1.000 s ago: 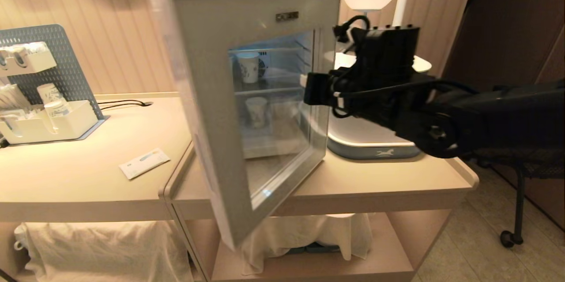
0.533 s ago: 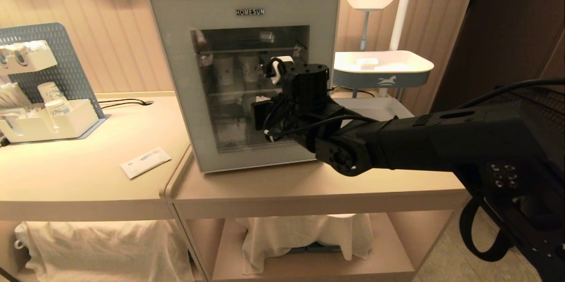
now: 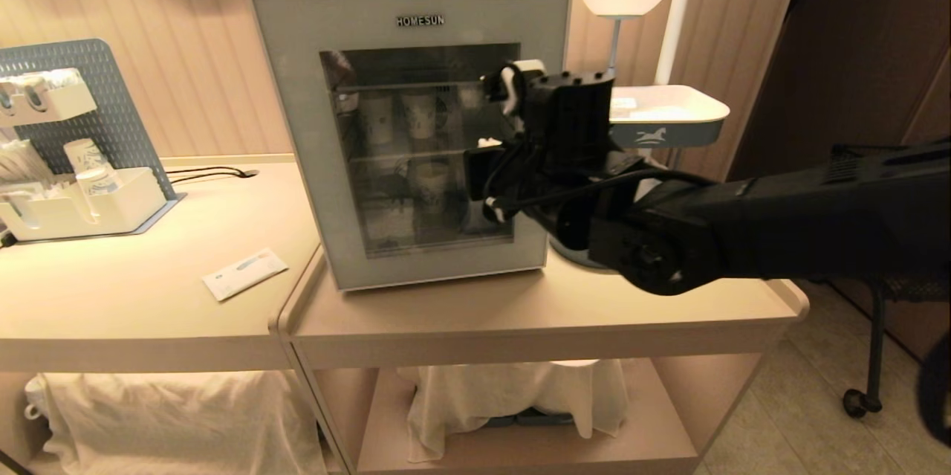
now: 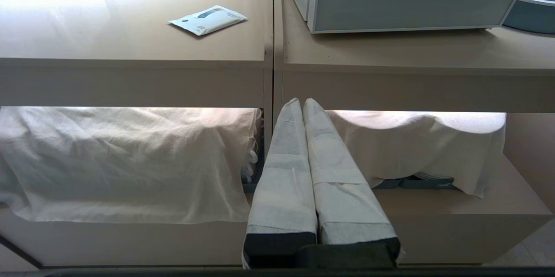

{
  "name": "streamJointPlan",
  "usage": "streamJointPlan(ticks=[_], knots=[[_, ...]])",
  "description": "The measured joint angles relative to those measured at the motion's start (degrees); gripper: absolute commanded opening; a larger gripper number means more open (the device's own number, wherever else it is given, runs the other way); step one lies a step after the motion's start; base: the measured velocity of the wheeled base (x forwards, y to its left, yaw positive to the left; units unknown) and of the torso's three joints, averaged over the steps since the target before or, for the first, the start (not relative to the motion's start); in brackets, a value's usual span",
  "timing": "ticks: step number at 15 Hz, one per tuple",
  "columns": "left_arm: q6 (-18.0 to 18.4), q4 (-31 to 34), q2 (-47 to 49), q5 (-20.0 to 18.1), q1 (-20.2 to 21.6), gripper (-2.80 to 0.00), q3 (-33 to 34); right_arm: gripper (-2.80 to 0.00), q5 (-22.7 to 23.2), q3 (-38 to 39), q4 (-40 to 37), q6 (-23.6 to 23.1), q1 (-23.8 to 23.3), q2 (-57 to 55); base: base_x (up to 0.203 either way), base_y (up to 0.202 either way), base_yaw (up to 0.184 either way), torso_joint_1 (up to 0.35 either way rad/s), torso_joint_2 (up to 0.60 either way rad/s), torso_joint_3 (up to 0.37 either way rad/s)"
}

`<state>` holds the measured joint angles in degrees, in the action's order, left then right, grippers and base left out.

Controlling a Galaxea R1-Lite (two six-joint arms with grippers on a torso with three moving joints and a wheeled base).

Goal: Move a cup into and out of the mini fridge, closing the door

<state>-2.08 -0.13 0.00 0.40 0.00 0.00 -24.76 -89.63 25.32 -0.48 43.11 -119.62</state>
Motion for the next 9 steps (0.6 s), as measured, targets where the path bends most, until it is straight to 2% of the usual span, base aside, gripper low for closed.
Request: streamJointPlan(ticks=[4,6,9], knots=[[0.0,0.0,0.0,0.0,0.0,-2.80,0.0,-2.80,-10.7,14.8,-1.9,-4.5,-2.5,21.7,0.000,0.000,0.000,0.000,0.00,0.000],[0.0,0.0,0.0,0.0,0.0,-2.80,0.0,-2.80,-14.5,20.7,-5.8,-6.3,-8.7,34.9,0.000,0.000,0.000,0.000,0.00,0.000],[0.0,0.0,0.0,0.0,0.0,-2.80,0.0,-2.80,-18.4,31.0,-10.0,-7.6,-22.6,54.3,0.000,0.000,0.000,0.000,0.00,0.000]])
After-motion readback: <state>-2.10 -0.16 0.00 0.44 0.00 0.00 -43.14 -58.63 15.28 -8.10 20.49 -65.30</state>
